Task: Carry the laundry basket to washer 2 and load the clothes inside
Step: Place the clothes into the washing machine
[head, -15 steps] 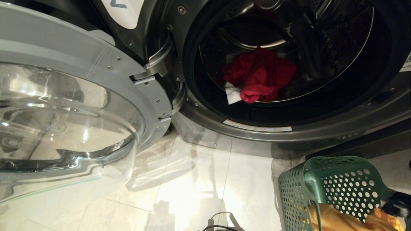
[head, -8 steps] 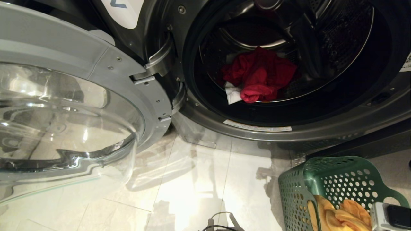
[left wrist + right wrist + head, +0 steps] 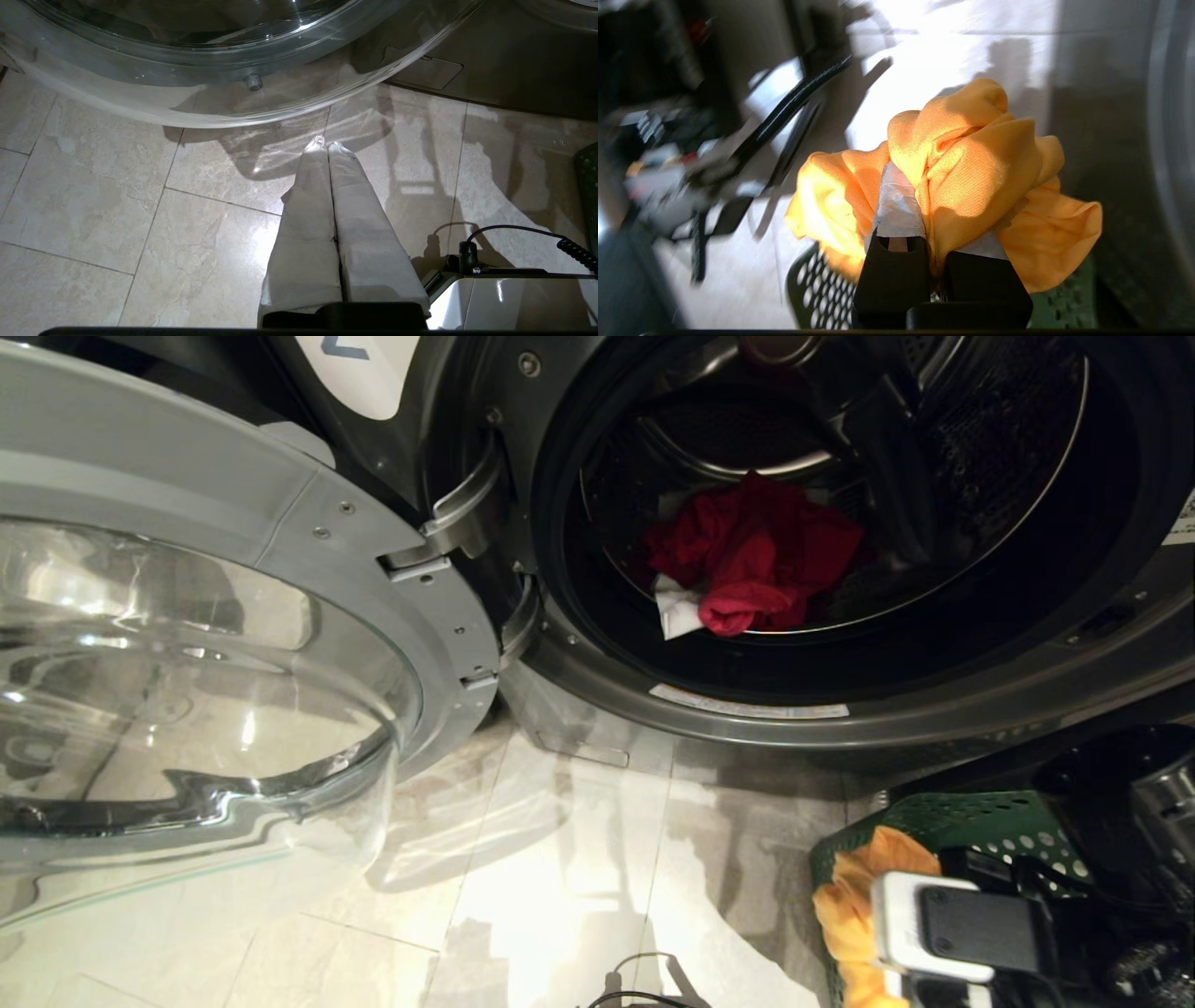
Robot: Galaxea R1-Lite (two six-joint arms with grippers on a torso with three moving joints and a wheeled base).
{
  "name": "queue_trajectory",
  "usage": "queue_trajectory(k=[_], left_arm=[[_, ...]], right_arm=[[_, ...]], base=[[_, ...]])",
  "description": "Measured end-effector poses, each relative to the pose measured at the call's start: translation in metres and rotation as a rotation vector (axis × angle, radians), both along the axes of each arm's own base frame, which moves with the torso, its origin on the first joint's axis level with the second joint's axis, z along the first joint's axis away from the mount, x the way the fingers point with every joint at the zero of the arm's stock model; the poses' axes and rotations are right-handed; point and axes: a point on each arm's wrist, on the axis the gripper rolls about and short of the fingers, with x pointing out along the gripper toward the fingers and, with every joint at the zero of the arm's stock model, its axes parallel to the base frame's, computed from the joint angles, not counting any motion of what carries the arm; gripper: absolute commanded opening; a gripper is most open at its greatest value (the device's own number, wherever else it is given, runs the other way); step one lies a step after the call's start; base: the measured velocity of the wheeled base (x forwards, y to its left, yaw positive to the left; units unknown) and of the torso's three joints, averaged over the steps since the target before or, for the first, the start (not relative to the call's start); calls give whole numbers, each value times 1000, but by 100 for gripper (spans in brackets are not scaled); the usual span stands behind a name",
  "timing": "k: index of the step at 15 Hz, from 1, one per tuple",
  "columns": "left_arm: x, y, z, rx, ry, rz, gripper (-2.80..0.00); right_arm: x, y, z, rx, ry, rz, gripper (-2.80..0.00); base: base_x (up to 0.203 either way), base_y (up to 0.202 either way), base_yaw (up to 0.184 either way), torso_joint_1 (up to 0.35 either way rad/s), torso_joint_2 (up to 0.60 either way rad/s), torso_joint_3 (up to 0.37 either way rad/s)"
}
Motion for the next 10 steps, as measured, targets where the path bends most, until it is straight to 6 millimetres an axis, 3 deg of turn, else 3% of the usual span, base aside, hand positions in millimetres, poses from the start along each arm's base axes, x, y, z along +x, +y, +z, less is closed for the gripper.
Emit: queue_trajectory(k=[5,8,10], left_arm=[[0,0,0,0,0,0,-280],[0,0,0,0,0,0,-280],[0,0,0,0,0,0,-280]], right_arm=[[54,57,-3,170,-244,-324,-280],[87,69,9,254,-440,-557,-280],[103,68,20,252,-507,-622,-280]], base=[[0,0,0,0,0,0],[0,0,0,0,0,0],[0,0,0,0,0,0]])
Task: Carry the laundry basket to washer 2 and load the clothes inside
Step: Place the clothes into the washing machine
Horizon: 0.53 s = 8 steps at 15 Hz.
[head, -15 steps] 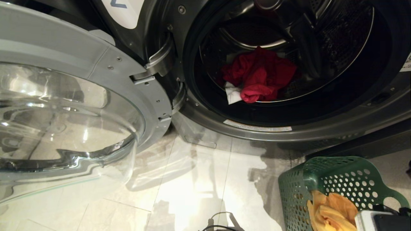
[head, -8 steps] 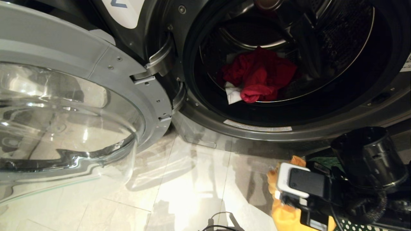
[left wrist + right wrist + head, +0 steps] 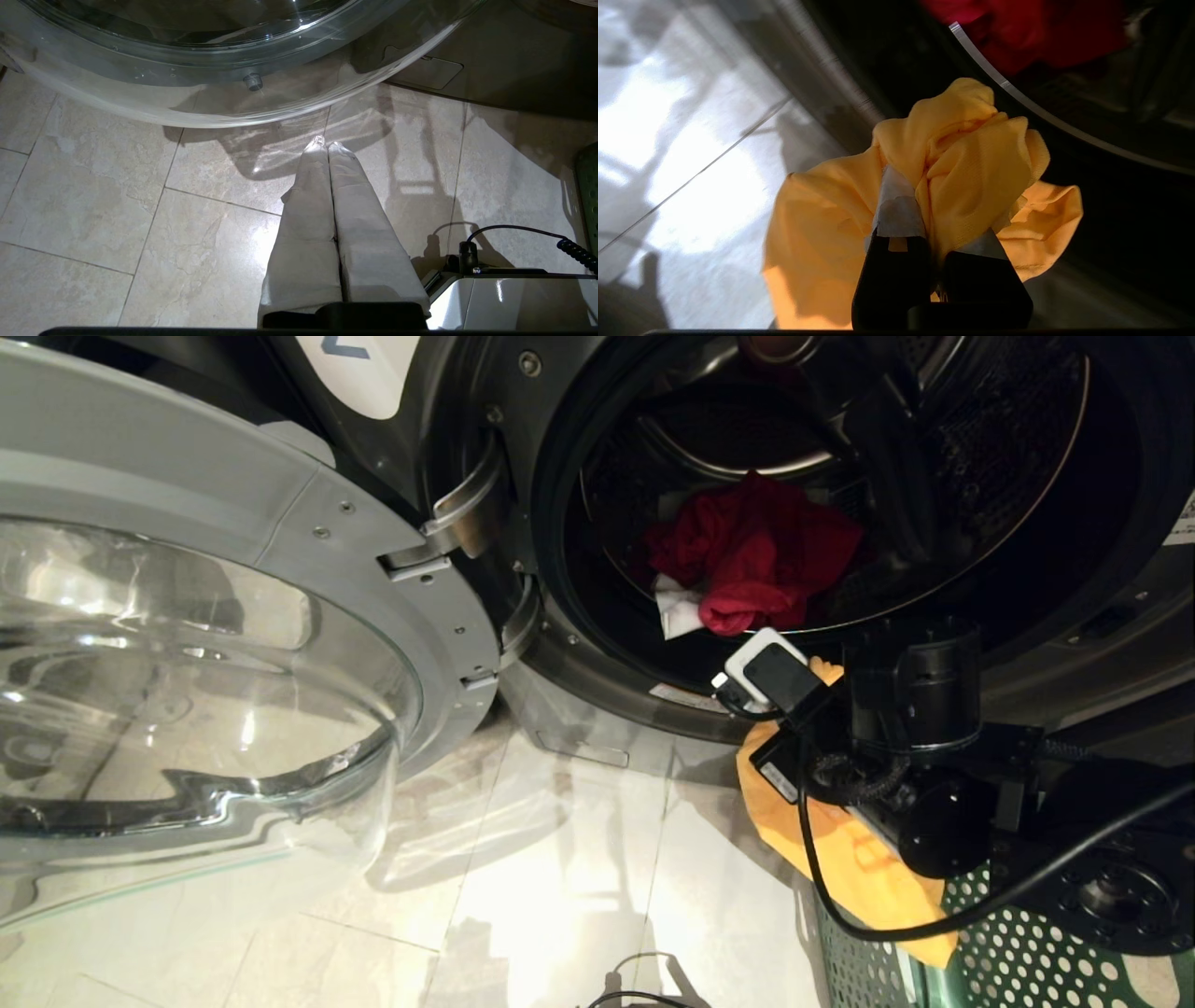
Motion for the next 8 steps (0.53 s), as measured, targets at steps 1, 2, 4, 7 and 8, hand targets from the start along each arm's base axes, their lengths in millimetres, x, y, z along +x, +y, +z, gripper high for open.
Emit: queue_trajectory(k=[1,2,4,7,8], left_arm=[[0,0,0,0,0,0,-280],[0,0,0,0,0,0,-280],[0,0,0,0,0,0,-280],[0,0,0,0,0,0,-280],[0,0,0,0,0,0,-280]], right_arm=[[7,-1,9,-6,-40,-13,-280],[13,-1,19,-11,-91,-19,-280],[19,-1,33,-10,-190,-24,-280],[22,-1,49,9,-330,-30,-280],[24,0,54,21,-380,-34,-280]], base=[[0,0,0,0,0,0],[0,0,0,0,0,0],[0,0,0,0,0,0],[0,0,0,0,0,0],[0,0,0,0,0,0]])
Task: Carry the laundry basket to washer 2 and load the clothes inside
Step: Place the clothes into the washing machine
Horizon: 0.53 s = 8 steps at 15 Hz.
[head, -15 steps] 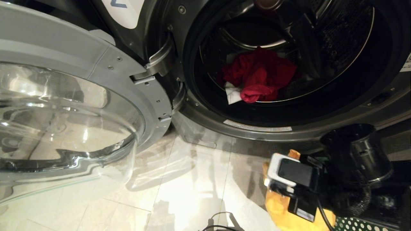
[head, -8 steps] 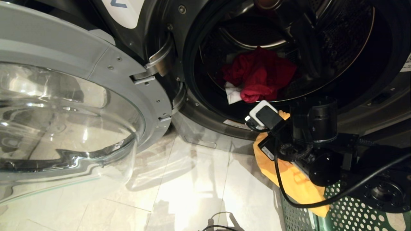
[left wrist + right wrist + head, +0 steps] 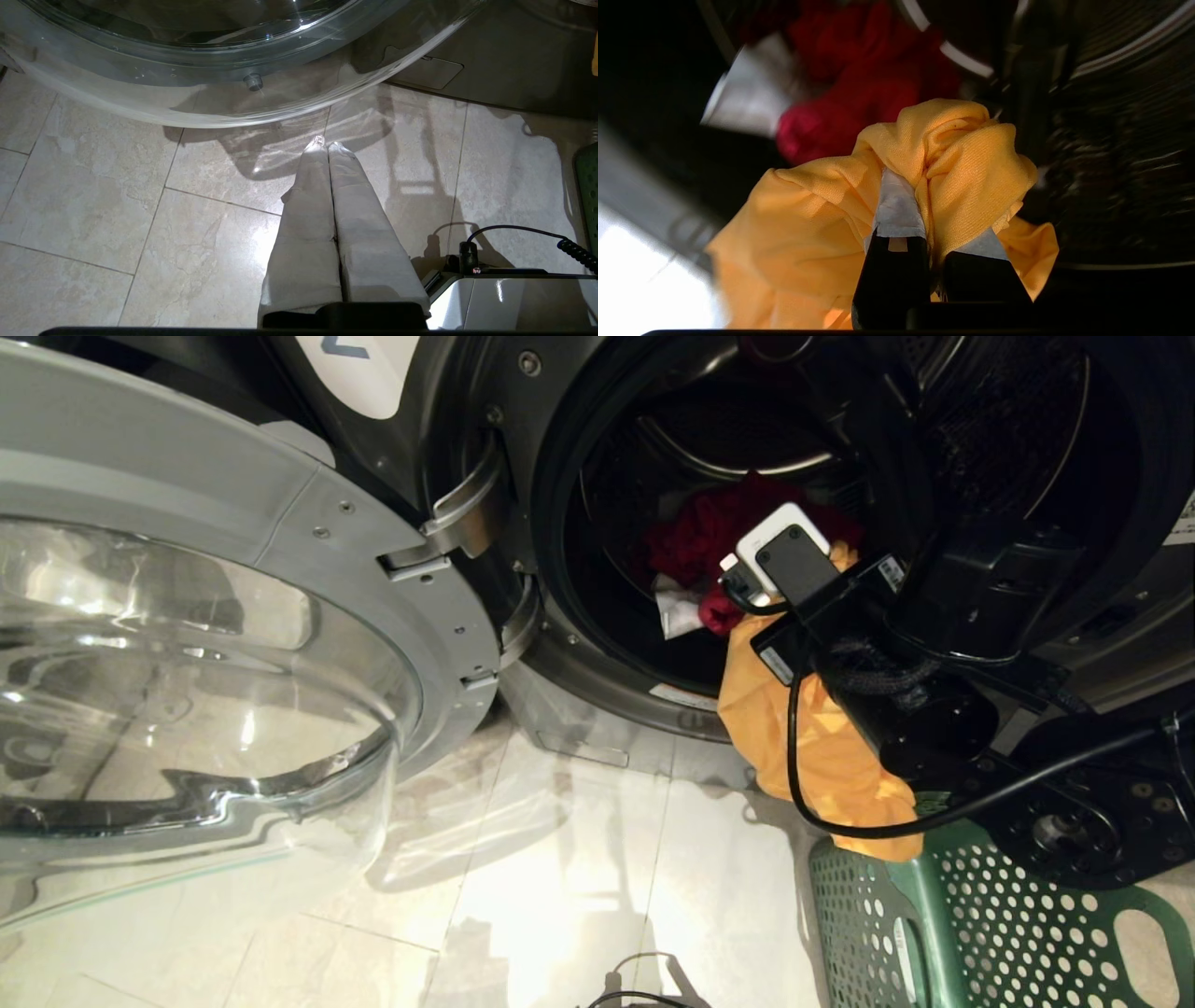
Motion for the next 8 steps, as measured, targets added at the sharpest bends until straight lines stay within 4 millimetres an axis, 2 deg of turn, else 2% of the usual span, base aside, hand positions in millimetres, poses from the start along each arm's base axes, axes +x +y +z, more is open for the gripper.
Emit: queue_trajectory(k=[4,8], left_arm=[[0,0,0,0,0,0,-280],[0,0,0,0,0,0,-280]], right_arm=[[9,4,28,23,-255,53,-280],[21,-1,32,-20,-514,164,-280]], base=[[0,0,0,0,0,0],[0,0,0,0,0,0]])
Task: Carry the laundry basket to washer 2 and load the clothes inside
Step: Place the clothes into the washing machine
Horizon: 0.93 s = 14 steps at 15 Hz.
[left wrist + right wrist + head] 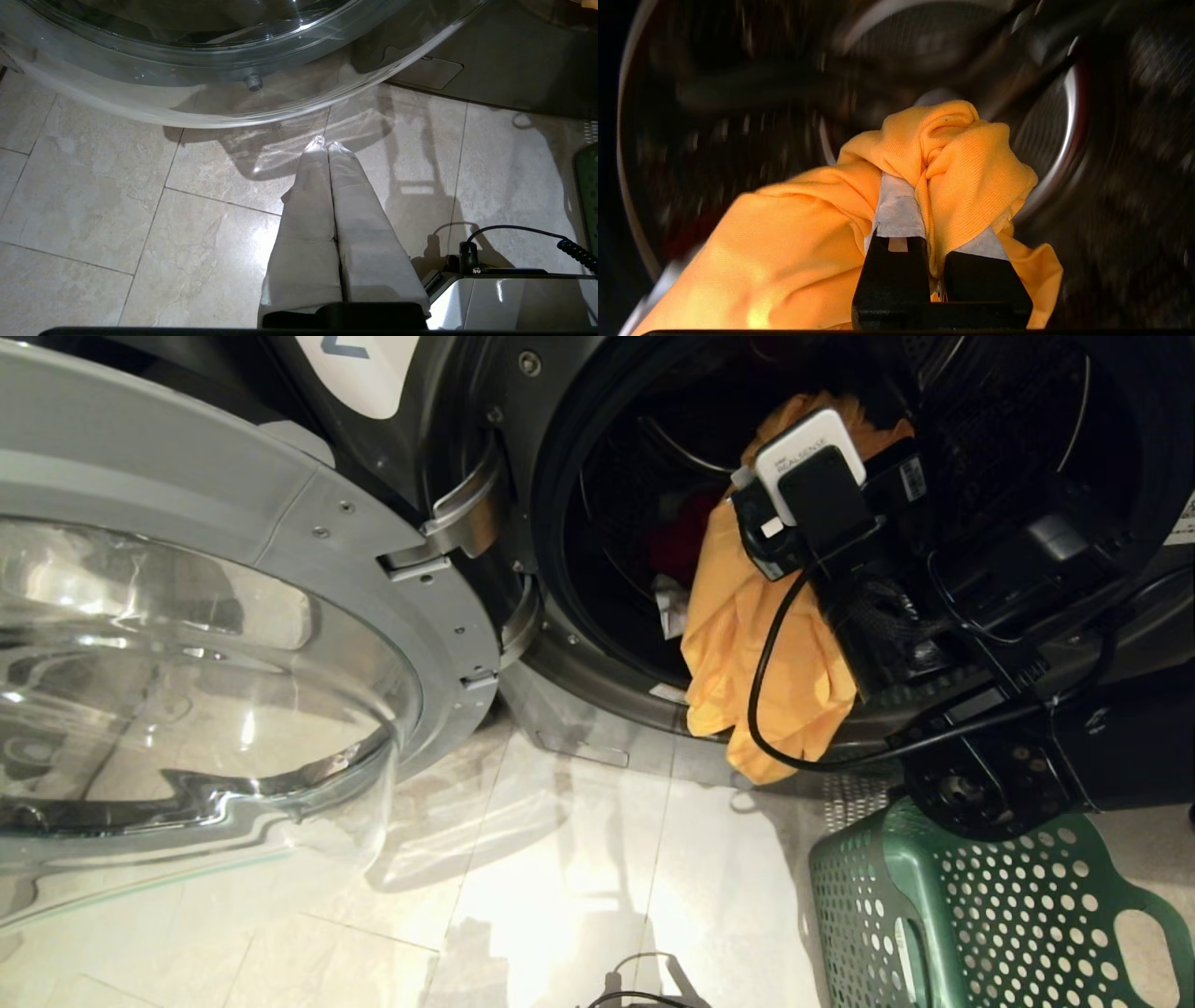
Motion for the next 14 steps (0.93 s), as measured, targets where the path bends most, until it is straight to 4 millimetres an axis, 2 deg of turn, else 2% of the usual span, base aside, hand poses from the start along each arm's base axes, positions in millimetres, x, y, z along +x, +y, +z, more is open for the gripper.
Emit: queue_trajectory(k=[3,8,14], left_arm=[[0,0,0,0,0,1,-280],[0,0,0,0,0,0,-280],[0,0,0,0,0,1,-280]], right_arm=[[12,-6,-1,-45,-94,15,-280],[36,-22,15,-69,-206,-18,-280],[46,-27,33,-58,-304,-15,-280]], base=[[0,0,0,0,0,0],[0,0,0,0,0,0],[0,0,0,0,0,0]])
